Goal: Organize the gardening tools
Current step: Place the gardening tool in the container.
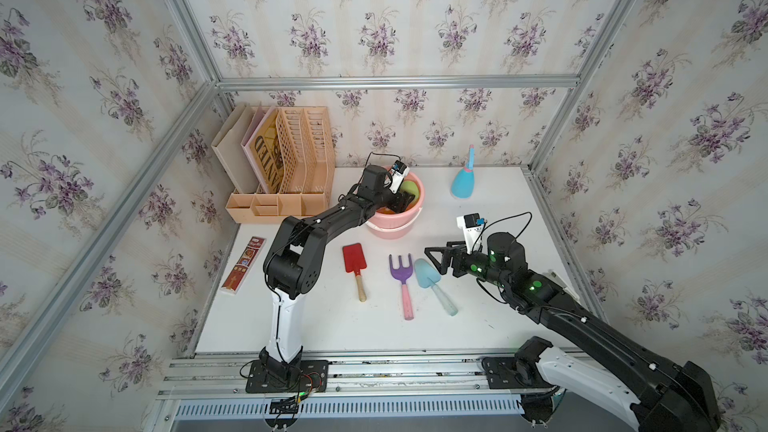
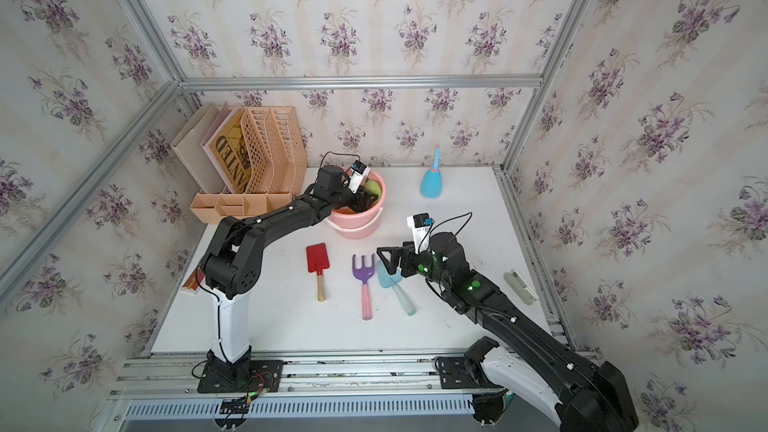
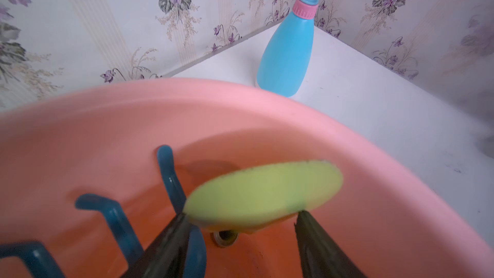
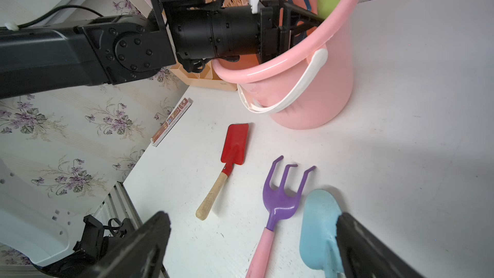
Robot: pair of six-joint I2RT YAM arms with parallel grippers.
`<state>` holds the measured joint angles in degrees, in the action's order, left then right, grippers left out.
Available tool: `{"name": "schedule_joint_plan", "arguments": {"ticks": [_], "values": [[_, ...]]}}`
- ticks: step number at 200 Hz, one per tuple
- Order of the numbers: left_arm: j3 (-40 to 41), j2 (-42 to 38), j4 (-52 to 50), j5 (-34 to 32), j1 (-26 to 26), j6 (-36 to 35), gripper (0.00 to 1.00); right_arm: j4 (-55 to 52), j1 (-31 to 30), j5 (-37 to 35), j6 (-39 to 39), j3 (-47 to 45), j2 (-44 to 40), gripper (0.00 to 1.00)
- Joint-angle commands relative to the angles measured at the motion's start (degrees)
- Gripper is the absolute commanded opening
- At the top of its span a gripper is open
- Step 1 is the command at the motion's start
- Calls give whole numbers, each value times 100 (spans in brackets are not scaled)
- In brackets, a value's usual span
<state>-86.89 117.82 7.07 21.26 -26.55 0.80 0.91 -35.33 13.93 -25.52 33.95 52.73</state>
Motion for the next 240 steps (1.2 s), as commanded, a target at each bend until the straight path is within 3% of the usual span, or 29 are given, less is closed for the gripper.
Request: {"name": "schedule_joint_plan", "arguments": {"ticks": [1, 61, 125, 174, 240], "values": [[79, -215, -36, -342, 0, -96, 80, -25, 8, -65, -23, 23, -3, 100], [411, -1018, -78, -630, 0, -263, 100, -261, 61, -190, 16, 160, 207, 100], [960, -2174, -571, -772, 0, -409, 99, -1595, 97, -435, 170, 601, 809, 98], [1355, -3044, -1136, -263, 0, -161, 99, -2577, 24, -580, 113, 731, 958, 92], [2091, -4109, -1731, 743, 0, 298, 99, -3385, -1111, -1696, -117, 927, 1667, 86]]}}
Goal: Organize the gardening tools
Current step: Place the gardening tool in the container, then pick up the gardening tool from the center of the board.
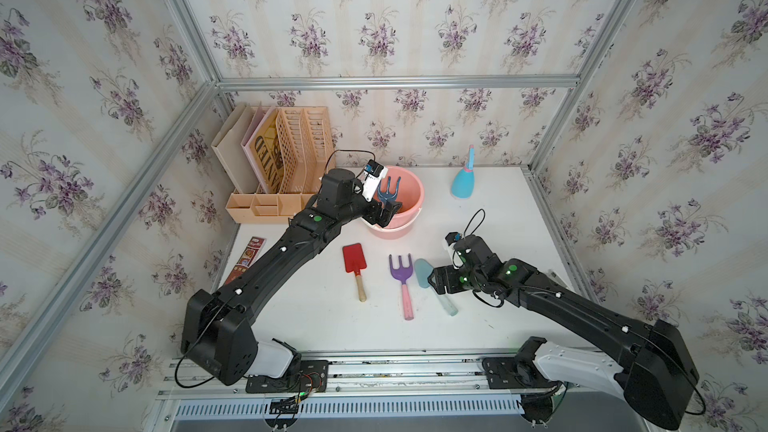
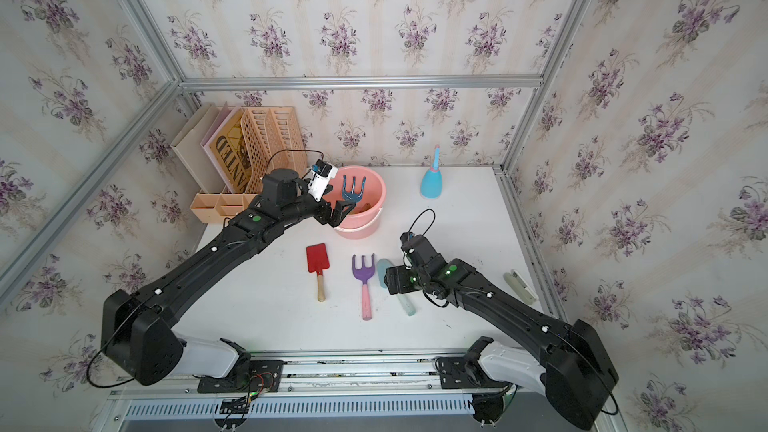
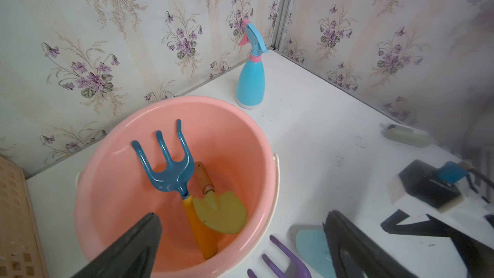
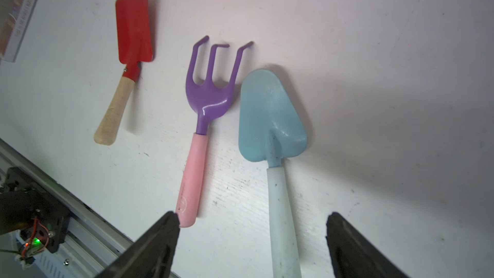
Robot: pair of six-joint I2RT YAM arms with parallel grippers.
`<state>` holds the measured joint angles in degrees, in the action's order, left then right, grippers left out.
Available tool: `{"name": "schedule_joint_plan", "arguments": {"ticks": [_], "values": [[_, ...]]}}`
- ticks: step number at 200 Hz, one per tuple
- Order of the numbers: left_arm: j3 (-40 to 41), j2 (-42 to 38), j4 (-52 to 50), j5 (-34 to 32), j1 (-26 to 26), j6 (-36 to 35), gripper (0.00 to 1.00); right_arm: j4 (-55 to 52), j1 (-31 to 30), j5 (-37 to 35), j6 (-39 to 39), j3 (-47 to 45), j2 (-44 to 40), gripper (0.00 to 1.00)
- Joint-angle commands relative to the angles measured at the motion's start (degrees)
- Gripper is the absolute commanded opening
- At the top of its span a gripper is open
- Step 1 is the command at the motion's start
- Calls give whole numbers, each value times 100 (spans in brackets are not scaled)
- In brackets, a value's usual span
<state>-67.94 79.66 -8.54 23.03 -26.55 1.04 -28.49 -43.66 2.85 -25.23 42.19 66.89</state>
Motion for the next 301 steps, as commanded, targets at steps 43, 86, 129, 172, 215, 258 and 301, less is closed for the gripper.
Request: {"name": "schedule_joint_plan", "arguments": {"ticks": [43, 86, 129, 172, 215, 258, 301], "values": [[834, -778, -116, 781, 0, 492, 99, -738, -582, -795, -336, 189, 658, 77], [959, -784, -73, 830, 0, 494, 99, -707, -751, -717, -548, 5, 957, 70], [967, -589, 21, 1088, 0, 573, 99, -500, -793, -733, -582, 31, 1311, 62], [1046, -587, 79, 1103, 29, 588, 99, -432, -806, -787, -525, 48, 1542, 58], [1138, -623, 122, 1108, 101, 623, 99, -318, -811, -906, -486, 49, 1574, 58], [1152, -642, 143, 1132, 141, 649, 99, -229, -813, -883, -397, 162, 1847, 57], [1229, -729, 124, 1129, 211, 643, 99, -80, -811, -1105, -372, 211, 1877, 58]]}}
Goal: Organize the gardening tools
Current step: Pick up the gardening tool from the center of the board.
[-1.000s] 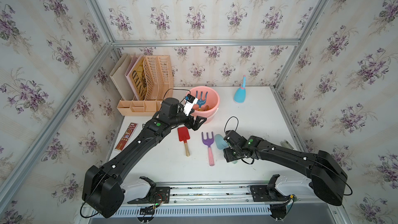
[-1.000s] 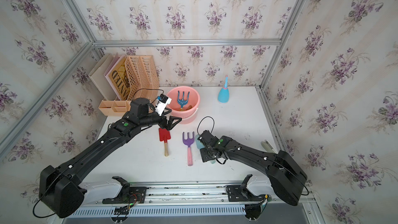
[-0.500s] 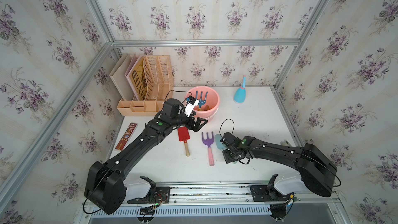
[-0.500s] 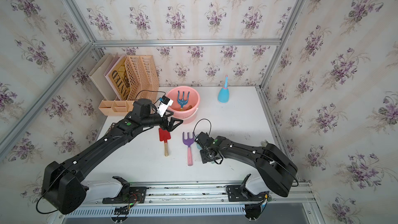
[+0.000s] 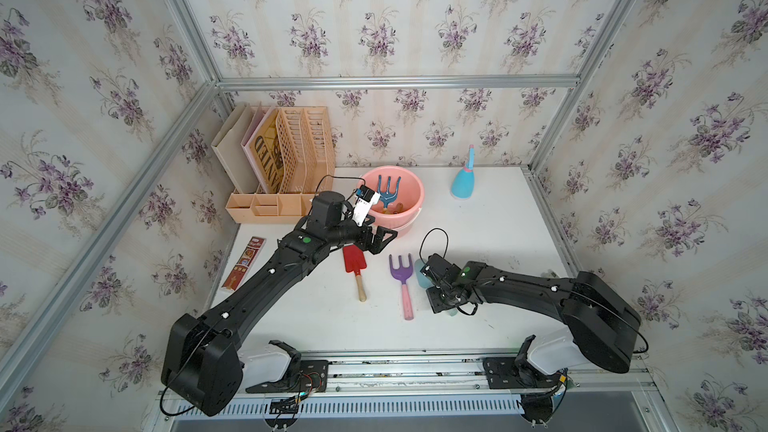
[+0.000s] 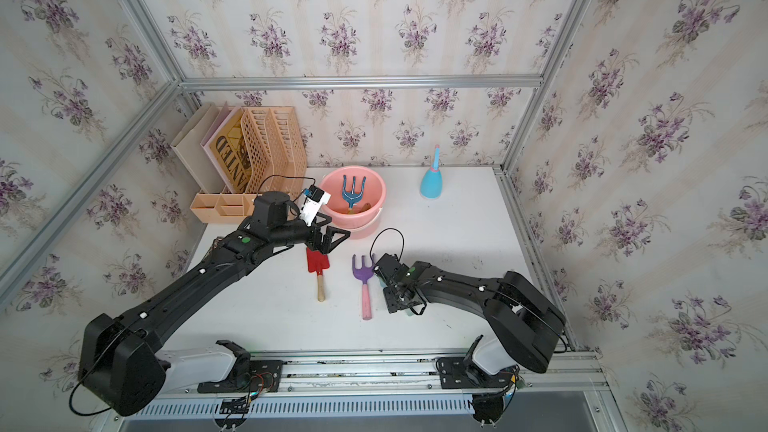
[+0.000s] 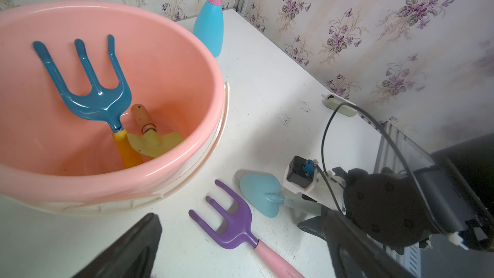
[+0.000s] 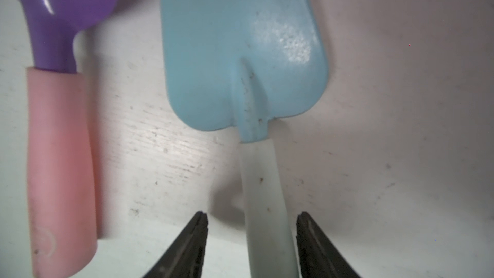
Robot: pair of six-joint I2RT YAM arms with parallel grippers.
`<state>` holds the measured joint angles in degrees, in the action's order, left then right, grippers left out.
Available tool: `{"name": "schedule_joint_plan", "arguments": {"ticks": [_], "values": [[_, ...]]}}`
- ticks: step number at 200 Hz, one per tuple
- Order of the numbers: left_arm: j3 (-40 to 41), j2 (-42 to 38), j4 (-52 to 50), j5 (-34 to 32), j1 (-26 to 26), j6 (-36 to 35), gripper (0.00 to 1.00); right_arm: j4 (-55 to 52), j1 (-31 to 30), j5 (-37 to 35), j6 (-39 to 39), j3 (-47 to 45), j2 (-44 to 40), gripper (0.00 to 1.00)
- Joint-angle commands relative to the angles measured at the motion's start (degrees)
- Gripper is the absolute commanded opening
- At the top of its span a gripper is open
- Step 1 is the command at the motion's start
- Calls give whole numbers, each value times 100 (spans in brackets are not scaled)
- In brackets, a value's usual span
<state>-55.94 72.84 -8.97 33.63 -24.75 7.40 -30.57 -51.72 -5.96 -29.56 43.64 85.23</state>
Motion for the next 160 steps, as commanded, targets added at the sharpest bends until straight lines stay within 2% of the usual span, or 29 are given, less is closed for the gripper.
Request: {"name": "schedule_joint_plan", "arguments": {"ticks": [1, 49, 92, 125, 160], "values": [[26, -44, 168, 76, 36, 7, 99, 133, -4, -228, 58, 71, 49, 58], [75, -72, 177, 94, 63, 26, 99, 379, 4, -458, 117, 223, 308, 56], [118, -103, 170, 82, 89, 30, 99, 548, 4, -463, 183, 163, 508, 49], [115, -104, 162, 80, 100, 44, 99, 611, 13, -433, 184, 62, 508, 31], [101, -109, 150, 88, 108, 53, 99, 699, 13, -424, 168, -47, 460, 4]]}}
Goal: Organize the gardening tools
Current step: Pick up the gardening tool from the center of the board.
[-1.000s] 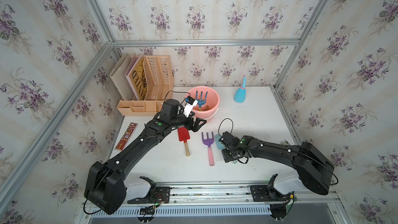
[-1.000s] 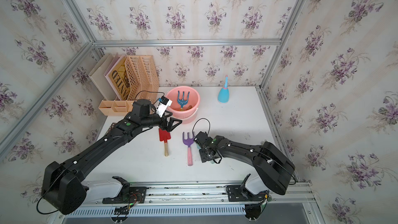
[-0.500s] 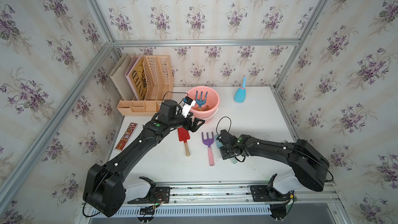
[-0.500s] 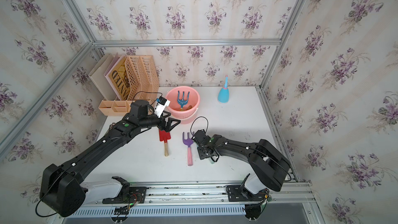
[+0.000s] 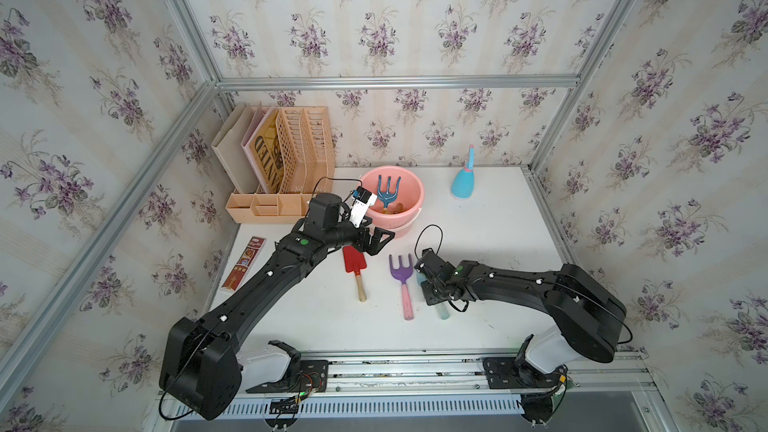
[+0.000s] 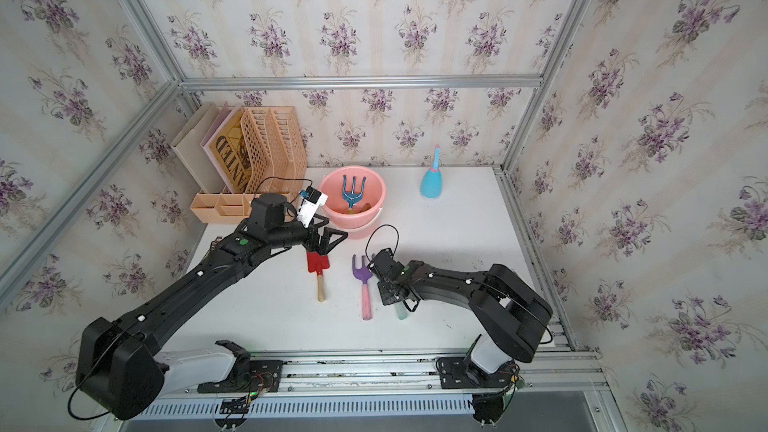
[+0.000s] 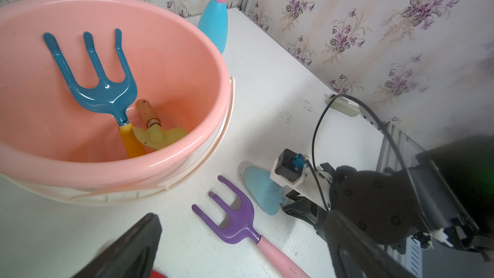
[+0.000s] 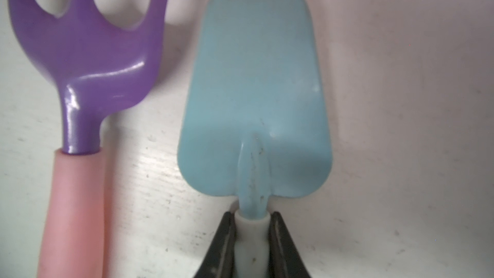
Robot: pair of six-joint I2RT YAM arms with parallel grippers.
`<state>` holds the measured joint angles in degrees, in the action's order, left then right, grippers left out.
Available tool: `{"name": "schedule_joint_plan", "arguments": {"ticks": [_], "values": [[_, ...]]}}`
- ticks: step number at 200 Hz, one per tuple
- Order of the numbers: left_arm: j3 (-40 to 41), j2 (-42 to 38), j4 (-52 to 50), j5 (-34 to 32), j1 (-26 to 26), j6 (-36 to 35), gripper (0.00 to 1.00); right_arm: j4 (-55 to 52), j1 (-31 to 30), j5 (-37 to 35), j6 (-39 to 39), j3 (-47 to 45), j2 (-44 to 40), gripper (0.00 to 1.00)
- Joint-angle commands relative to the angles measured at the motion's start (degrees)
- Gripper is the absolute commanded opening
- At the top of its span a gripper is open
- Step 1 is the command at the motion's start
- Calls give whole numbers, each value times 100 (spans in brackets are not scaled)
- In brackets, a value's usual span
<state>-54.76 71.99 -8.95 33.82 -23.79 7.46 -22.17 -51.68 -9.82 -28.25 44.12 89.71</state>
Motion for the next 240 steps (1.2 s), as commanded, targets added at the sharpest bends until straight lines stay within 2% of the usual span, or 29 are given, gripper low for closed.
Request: {"name": "schedule_joint_plan", "arguments": {"ticks": [1, 7, 46, 128, 176, 204, 240], "values": [[-17, -25, 152, 66, 13, 46, 99, -139, 9, -37, 38, -96, 7, 4], [-17, -32, 149, 71, 6, 53, 99, -132, 9, -37, 24, -109, -4, 0], [-26, -49, 128, 34, 8, 62, 99, -88, 9, -160, -48, -192, -256, 0], [16, -79, 260, 148, 15, 286, 99, -18, 43, -695, -159, -237, -1646, 0], [205, -163, 509, 443, 13, 468, 99, 280, 356, -775, -214, -138, -2589, 0], [299, -88, 773, 715, 15, 670, 99, 616, 429, -890, 4, 60, -2915, 0], [256, 25, 914, 811, 11, 753, 99, 1238, 491, -855, 456, 418, -2840, 0]]}}
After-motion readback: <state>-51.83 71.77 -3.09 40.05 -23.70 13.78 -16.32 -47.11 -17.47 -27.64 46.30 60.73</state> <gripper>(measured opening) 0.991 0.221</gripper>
